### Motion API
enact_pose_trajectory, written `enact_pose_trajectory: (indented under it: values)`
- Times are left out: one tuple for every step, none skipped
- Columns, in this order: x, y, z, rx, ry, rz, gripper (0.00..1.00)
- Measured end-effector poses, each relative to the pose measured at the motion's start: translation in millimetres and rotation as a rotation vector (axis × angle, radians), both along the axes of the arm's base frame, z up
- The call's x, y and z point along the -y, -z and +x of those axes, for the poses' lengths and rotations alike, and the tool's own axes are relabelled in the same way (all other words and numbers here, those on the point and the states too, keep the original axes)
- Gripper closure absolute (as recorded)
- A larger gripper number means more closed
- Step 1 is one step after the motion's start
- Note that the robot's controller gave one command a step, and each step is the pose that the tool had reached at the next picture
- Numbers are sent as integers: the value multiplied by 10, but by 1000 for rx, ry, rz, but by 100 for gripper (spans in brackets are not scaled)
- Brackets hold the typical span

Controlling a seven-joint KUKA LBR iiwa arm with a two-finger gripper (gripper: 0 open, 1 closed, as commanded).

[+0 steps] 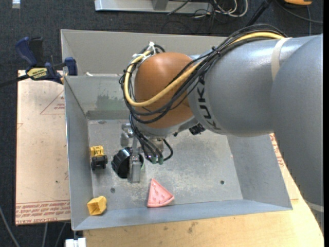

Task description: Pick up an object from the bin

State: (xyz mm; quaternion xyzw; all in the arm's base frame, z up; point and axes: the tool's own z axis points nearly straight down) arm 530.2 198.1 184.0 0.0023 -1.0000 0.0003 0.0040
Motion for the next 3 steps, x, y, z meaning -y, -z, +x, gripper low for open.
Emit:
enact_pose_trajectory:
  values:
    - [13, -48, 18, 8, 4, 2, 0]
    - [271, 700, 81, 12, 57, 3, 0]
    - [361, 1080, 113, 10, 63, 3, 0]
